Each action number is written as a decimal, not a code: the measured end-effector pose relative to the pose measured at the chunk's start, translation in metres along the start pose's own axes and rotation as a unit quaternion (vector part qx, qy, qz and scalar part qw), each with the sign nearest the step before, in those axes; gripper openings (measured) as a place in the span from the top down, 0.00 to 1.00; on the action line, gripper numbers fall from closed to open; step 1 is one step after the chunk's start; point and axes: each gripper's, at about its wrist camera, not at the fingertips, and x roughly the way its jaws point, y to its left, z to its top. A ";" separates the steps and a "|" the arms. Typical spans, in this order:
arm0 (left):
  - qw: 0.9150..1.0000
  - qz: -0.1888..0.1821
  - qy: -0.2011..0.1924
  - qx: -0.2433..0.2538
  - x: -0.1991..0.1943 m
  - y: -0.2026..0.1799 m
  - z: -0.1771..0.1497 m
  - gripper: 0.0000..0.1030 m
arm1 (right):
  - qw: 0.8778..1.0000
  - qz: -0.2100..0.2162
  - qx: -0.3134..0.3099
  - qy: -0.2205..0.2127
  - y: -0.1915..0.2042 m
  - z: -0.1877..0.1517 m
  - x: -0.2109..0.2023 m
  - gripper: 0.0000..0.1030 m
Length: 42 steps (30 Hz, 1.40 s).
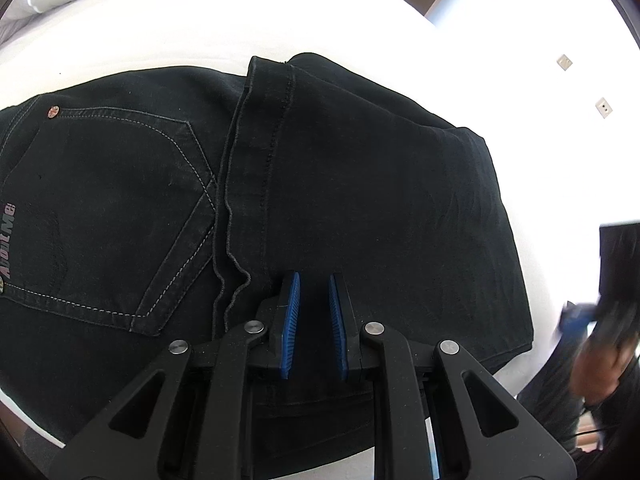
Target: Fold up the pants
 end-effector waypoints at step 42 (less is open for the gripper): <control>0.791 -0.196 -0.264 -0.516 -0.095 0.251 -0.134 0.09 | 0.978 -0.170 0.114 -0.039 -0.065 0.037 0.021 0.78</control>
